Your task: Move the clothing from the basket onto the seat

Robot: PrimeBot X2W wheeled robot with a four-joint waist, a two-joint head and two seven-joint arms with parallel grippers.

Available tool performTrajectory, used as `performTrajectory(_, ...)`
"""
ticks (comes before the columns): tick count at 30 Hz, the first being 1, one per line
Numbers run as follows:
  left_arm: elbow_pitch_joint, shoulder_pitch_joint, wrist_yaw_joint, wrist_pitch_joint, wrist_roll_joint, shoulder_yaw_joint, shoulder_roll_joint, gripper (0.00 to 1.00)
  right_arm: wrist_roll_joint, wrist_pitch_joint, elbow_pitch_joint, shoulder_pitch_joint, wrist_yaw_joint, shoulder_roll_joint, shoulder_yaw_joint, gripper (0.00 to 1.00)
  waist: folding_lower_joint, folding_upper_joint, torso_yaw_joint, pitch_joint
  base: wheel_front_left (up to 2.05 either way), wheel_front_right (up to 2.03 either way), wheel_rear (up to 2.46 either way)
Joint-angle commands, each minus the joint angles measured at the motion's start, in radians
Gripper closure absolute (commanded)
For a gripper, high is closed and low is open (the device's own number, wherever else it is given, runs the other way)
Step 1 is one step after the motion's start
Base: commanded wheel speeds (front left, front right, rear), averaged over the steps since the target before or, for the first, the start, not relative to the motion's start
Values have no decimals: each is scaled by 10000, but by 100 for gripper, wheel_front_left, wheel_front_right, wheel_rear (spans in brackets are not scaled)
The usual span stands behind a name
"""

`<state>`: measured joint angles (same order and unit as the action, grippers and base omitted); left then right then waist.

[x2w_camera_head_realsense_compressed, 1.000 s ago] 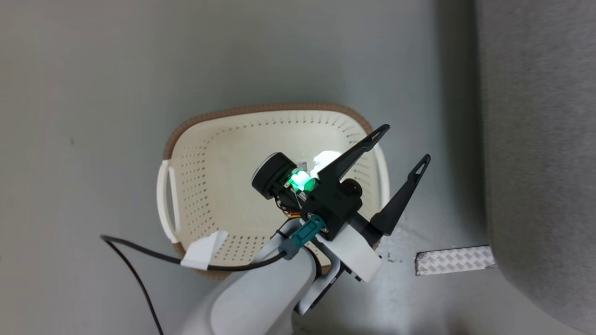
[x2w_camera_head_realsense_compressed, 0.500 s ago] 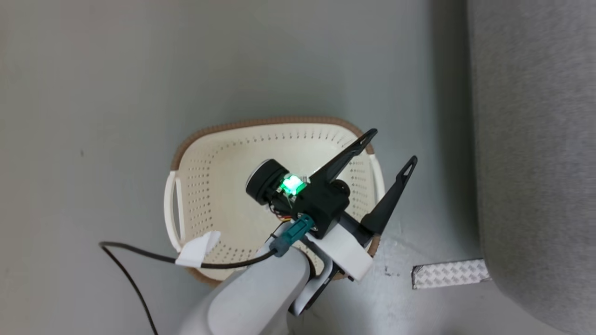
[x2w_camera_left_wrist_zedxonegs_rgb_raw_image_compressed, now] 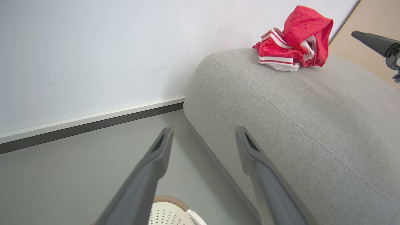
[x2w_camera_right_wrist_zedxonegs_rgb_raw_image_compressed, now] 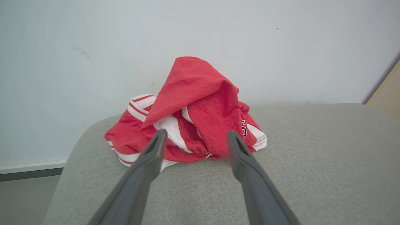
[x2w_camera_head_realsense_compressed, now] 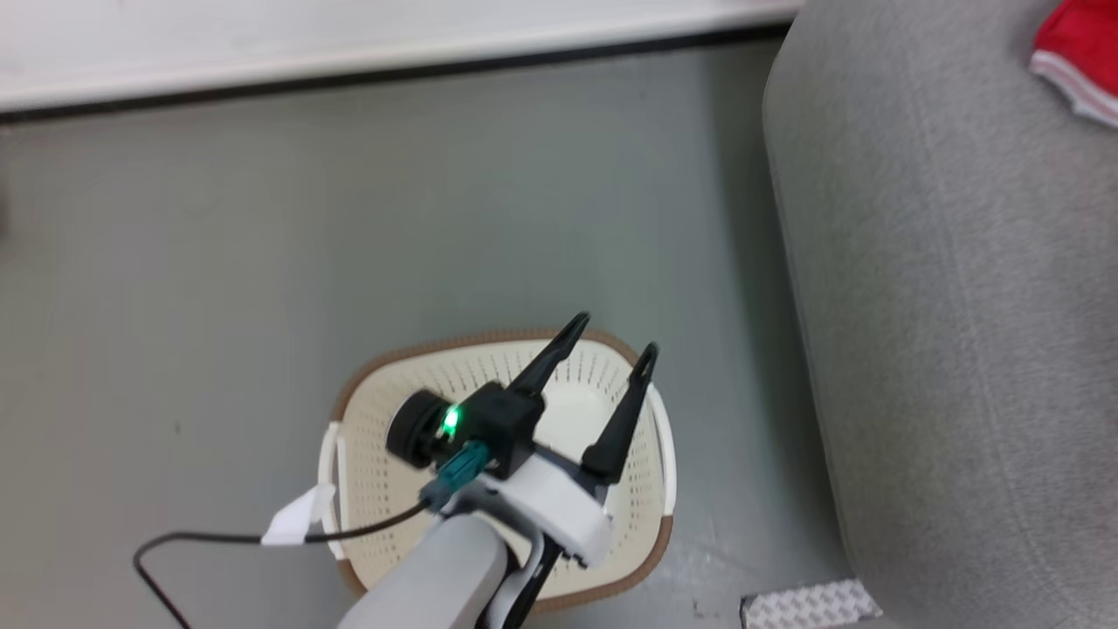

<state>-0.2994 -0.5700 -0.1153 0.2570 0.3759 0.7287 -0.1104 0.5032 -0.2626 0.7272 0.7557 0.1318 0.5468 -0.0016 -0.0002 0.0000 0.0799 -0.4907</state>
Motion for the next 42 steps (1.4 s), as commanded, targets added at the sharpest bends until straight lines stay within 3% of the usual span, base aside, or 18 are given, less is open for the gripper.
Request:
performTrajectory(1, -33, 416, -82, 67, 145, -153, -144, 0, -144, -25, -512, -777, -23, -136, -225, 0, 2, 0, 31, 1032, 0, 0, 0)
performTrajectory(7, 101, 1537, -418, 79, 481, -979, -603, 0, -1006, -13, -2325, -3078, -23, -843, -794, 0, 2, 0, -225, 2250, 0, 0, 0)
performTrajectory(12, 164, 2579, -746, 70, 526, -1873, -919, 0, -1802, -11, -3555, -4598, -23, -1943, -981, 0, 2, 0, -414, 3042, 0, 0, 0)
performTrajectory(19, 28, 3759, -859, 70, 407, -2891, -831, 0, -2176, -11, -4468, -6032, -23, -3231, -1022, 0, 2, 0, -816, 3799, 0, 0, 0)
performTrajectory(25, -93, 4639, -133, 71, 252, -3662, -620, 0, -2638, -11, -4976, -7198, -23, -4098, -1141, 0, 2, 0, -1156, 4369, 0, 0, 0)
performTrajectory(33, -191, 5496, 656, 72, -364, -4712, -464, 0, -3165, -11, -5043, -8196, -23, -4700, -920, 0, 2, 0, -1277, 4892, 0, 0, 0)
performTrajectory(42, -455, 5974, 1256, 72, -1074, -5863, -187, 0, -3512, -12, -4750, -8682, -23, -4924, -633, 0, 2, 0, -1241, 5122, 0, 0, 0)
